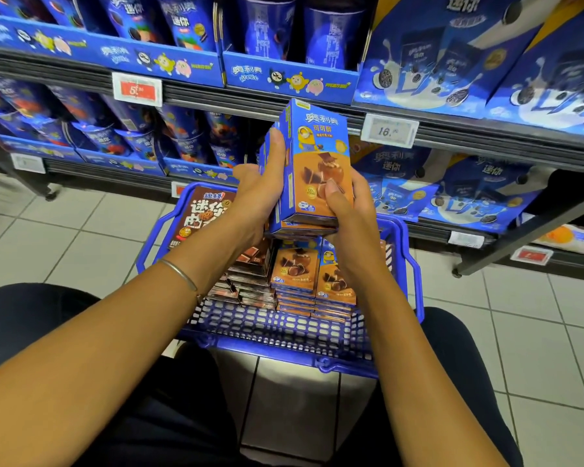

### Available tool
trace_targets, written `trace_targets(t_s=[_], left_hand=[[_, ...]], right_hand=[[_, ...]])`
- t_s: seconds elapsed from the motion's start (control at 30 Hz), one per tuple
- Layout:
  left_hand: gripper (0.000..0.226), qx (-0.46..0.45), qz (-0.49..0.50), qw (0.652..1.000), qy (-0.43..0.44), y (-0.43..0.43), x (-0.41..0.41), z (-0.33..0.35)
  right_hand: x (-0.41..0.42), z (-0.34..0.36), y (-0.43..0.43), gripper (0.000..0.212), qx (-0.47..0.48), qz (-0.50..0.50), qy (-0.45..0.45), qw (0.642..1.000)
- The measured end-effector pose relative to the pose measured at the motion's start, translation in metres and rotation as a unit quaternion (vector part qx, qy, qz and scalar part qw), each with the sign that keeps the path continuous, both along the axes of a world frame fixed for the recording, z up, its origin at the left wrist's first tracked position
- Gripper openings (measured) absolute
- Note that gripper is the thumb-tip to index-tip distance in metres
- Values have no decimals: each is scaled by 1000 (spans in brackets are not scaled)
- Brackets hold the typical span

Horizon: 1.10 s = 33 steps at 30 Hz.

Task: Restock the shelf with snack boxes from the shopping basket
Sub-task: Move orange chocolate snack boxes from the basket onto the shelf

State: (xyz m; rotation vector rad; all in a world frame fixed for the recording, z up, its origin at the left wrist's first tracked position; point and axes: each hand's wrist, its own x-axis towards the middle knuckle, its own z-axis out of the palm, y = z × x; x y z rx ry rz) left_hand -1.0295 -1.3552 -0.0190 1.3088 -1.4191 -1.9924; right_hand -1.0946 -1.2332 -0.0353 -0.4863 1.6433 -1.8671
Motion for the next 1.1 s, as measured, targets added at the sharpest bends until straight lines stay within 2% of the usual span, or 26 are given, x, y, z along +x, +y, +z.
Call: trace_targets(t_s=[0.13,0.2,0.27,0.37,0.47,0.53,0.6,0.67,0.73,0.83,0.9,1.0,1.1], left_hand=[[137,-24,-47,998,-37,1,1,15],[149,-23,-52,998,-14,2,3,18],[146,-14,-46,998,41,4,7,17],[141,-11,-39,996,79,2,13,19],[130,-6,-14,995,100,0,15,22],[119,-9,2,995,102,-1,16,20],[120,-2,9,994,108,-1,17,19],[121,4,5,994,110,-1,18,19],[114,10,0,994,109,-1,17,18],[110,11,-4,995,104,-1,18,17],[116,8,-9,995,102,0,18,18],[132,5,-17,994,106,0,18,20],[129,9,-22,994,110,-1,17,21]], right_hand=[[-2,3,0,48,10,8,9,1000],[-1,3,0,45,-5,14,8,1000],[-2,2,1,42,-25,22,6,999],[-3,-2,1,36,-35,23,22,999],[-8,-23,0,47,-40,-11,-76,996],[-9,-47,-1,45,35,-59,-107,992],[-7,-79,-1,37,191,-72,-64,977],[-1,-107,-2,35,306,-26,-28,951],[4,-128,-5,35,383,44,7,923],[11,-151,-10,55,456,93,78,882],[17,-153,-12,59,447,60,93,888],[25,-151,-13,48,380,-2,94,920],[25,-148,-10,39,303,-24,20,952]])
